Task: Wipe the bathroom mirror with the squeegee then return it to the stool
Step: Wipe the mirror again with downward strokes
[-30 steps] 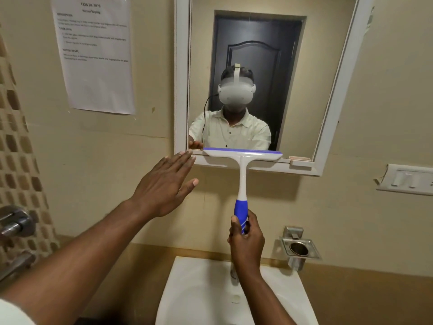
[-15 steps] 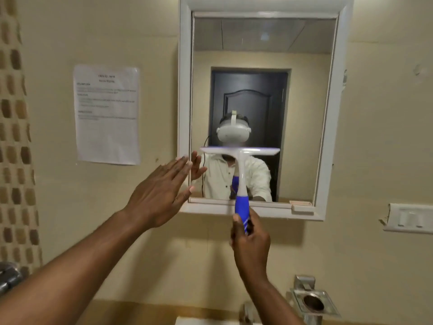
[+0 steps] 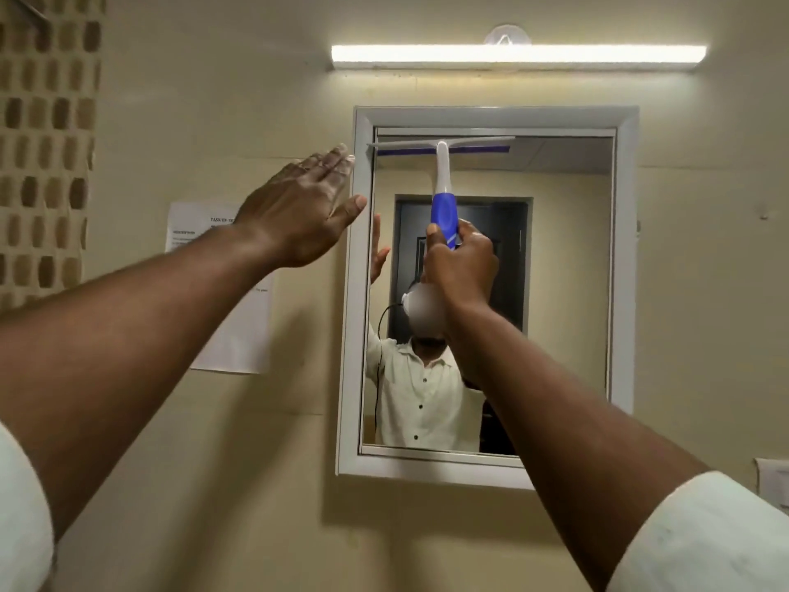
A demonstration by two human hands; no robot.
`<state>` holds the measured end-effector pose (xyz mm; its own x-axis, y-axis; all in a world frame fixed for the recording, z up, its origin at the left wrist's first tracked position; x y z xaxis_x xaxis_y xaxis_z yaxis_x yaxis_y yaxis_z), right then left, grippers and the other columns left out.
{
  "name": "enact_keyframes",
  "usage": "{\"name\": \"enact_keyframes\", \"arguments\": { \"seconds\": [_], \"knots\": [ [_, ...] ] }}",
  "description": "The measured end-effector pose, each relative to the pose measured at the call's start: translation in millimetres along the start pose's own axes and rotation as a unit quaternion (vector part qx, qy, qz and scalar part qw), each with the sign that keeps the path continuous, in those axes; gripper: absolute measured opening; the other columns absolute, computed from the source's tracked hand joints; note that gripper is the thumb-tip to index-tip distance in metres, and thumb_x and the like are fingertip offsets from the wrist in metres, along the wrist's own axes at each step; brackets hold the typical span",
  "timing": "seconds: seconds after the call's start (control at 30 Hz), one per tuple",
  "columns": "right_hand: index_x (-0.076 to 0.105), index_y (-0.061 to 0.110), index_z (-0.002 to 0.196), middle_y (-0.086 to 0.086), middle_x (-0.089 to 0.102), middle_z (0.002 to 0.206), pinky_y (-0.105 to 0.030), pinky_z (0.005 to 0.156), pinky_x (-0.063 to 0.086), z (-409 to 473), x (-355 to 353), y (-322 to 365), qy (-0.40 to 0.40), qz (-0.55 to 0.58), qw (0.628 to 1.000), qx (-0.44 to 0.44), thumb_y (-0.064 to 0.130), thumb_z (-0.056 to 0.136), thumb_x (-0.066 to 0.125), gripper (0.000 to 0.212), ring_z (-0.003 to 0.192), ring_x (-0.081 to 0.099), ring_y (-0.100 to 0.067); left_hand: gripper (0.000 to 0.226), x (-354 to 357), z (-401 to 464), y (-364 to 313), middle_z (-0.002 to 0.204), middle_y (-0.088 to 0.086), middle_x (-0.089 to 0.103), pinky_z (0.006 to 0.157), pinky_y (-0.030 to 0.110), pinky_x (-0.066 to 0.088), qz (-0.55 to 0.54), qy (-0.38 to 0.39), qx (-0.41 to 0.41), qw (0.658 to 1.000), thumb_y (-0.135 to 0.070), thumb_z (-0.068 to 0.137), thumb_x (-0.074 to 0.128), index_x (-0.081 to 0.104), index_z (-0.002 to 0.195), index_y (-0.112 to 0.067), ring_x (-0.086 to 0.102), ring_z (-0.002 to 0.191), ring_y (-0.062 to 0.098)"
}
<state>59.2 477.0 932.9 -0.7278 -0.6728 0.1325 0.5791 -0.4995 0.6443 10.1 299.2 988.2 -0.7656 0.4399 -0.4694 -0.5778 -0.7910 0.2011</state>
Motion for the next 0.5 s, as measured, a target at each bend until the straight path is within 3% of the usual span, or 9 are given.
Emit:
{"name": "enact_keyframes", "arguments": {
  "seconds": [0.23,0.5],
  "knots": [
    [0.045,0.011,0.134,-0.018,0.063,0.113,-0.046,0.087,0.054,4.7,2.2,1.6,-0.011,-0.004,1.0,0.009,0.026,0.091,0.056,0.047,0.094,0.066,-0.028,0.066,2.5,-2.5,-7.2,0.16,0.0,0.007,0.12,0.034,0.008,0.005,0.007,0.018,1.0,-0.054,0.095,0.018,0.008,0.15,-0.019,0.006,0.147,0.015],
    [0.046,0.01,0.13,-0.009,0.057,0.094,-0.045,0.084,0.055,8.5,5.9,8.0,-0.004,-0.024,1.0,0.008,0.023,0.091,0.055,0.042,0.086,0.066,-0.026,0.064,5.7,0.3,-7.1,0.16,0.0,0.007,0.119,0.034,0.008,-0.014,0.0,0.01,1.0,-0.052,0.096,0.02,0.008,0.149,-0.019,0.005,0.147,0.015]
  ]
}}
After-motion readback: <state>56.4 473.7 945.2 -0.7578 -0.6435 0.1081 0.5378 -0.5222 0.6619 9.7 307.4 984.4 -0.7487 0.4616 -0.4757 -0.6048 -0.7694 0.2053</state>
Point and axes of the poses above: each hand's wrist, its own z-axis towards the middle knuckle, its own x-axis out of the palm, y = z × x, the point moved 6 cm from there along z, towards the middle knuckle
